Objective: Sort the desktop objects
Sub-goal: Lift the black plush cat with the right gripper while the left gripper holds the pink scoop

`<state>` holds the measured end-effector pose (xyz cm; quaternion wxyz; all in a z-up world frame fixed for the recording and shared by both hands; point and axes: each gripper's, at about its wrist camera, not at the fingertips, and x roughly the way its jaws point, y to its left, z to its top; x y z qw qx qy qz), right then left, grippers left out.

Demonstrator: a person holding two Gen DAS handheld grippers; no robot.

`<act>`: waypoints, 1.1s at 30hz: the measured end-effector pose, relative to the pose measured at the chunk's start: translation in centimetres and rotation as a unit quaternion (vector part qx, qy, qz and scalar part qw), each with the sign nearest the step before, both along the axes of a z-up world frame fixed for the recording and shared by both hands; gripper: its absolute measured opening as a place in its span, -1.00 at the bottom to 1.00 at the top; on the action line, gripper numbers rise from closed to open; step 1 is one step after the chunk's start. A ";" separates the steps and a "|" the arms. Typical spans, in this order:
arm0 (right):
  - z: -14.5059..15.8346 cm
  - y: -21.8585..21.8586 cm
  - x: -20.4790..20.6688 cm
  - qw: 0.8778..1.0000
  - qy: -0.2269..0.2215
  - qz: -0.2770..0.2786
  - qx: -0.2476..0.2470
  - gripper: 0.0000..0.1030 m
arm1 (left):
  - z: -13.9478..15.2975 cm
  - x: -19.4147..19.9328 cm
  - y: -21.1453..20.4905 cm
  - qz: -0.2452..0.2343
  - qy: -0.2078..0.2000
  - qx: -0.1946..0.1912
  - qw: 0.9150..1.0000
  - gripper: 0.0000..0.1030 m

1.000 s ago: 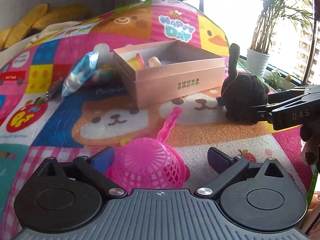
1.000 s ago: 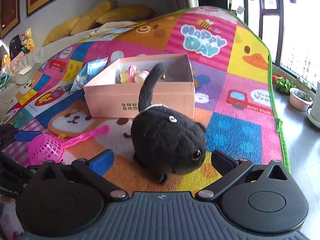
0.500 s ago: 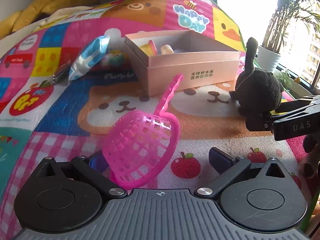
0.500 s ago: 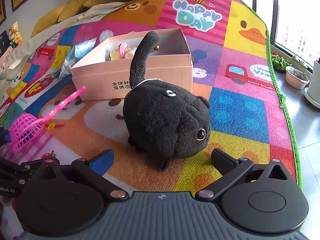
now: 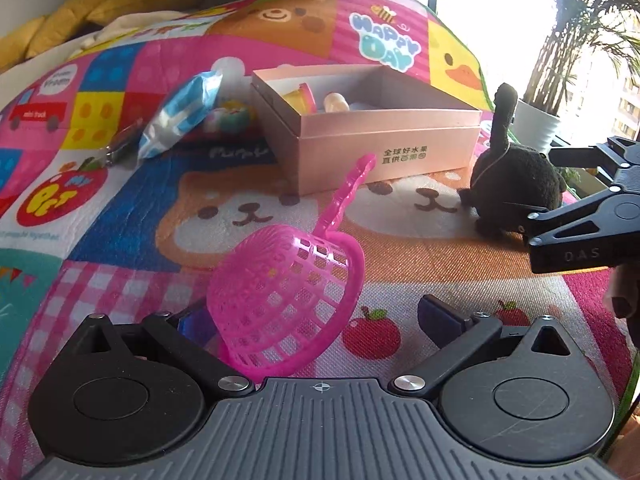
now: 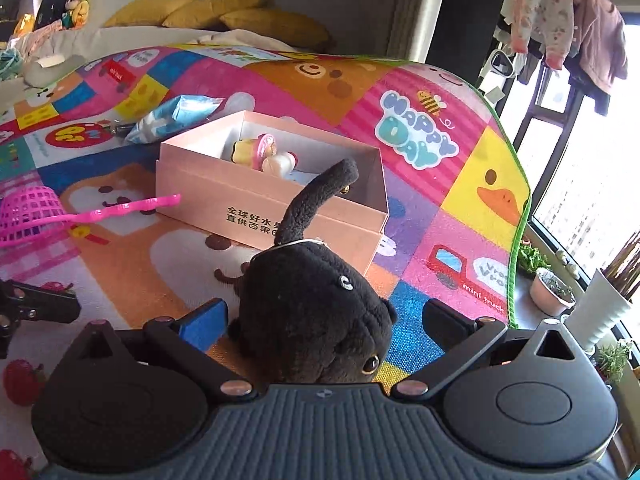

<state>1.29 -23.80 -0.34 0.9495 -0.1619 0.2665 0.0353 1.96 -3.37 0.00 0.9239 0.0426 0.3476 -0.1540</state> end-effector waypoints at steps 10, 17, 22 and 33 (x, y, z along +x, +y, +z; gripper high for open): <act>-0.5 -0.6 0.3 0.998 0.034 -0.001 0.052 0.55 | 0.0 0.0 0.0 0.000 0.000 0.000 1.000 1.00; 0.5 -1.0 -3.5 0.993 0.060 0.034 0.100 0.55 | 0.0 0.0 0.0 0.000 0.000 0.004 1.000 1.00; 0.5 -0.3 -4.2 0.990 0.066 0.051 0.111 0.56 | 0.0 -0.1 -0.2 0.002 -0.001 0.010 1.000 1.00; 0.4 -0.5 -4.3 0.992 0.051 0.044 0.105 0.78 | 0.3 -0.5 -0.2 -0.006 -0.001 0.018 1.000 1.00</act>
